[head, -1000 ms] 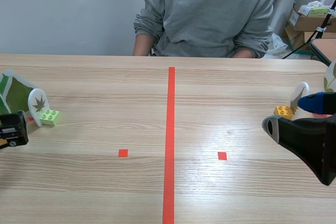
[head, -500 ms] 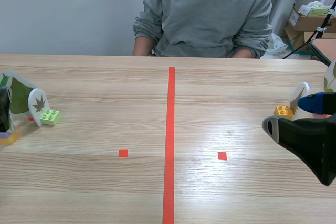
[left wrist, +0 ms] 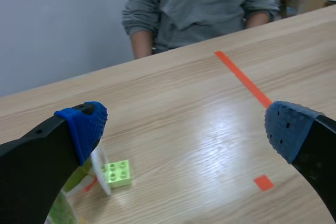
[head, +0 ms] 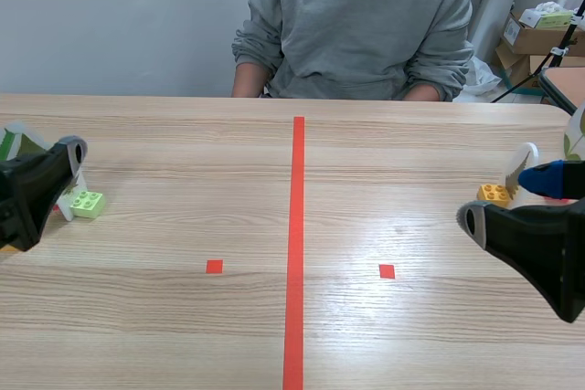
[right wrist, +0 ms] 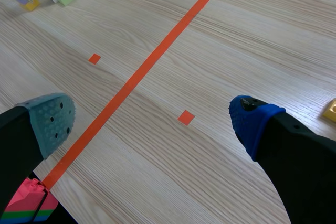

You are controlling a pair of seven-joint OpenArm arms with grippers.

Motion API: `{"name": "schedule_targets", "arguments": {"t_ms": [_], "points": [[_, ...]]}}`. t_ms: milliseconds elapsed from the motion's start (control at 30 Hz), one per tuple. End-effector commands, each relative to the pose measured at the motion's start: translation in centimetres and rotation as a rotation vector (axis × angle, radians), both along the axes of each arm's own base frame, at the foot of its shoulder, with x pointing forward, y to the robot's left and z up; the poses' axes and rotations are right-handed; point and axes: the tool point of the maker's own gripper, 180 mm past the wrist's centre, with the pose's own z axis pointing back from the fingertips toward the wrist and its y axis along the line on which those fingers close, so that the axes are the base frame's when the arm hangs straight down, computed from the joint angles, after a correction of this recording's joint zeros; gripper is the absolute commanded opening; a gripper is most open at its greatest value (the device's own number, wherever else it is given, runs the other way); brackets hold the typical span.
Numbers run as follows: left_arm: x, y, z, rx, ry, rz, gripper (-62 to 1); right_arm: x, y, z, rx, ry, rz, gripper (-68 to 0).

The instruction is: Do the leaf sorting experiment

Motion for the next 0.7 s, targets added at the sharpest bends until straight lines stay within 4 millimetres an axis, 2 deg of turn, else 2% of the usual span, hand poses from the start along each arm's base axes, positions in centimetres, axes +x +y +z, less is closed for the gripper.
{"name": "schedule_targets", "arguments": {"t_ms": [0,200,367,667], "points": [[-0.5,-0.3,0.2,-0.025,0.003,-0.025,1.4,0.3,0.0,0.6,0.008,-0.022,0.007,-6.9],[-2.9,-2.7,-0.8,-0.051,0.073,-0.147,1.4,0.3,0.0,0.6,0.008,-0.022,0.007,-6.9],[-5.0,-5.2,-0.7,-0.056,0.106,-0.258,1.4,0.2,0.0,0.5,0.003,-0.016,0.009,-6.9],[-6.7,-8.5,-1.5,0.032,0.155,-0.369,1.4,0.1,0.0,0.3,-0.005,-0.006,0.011,-6.9]]}}
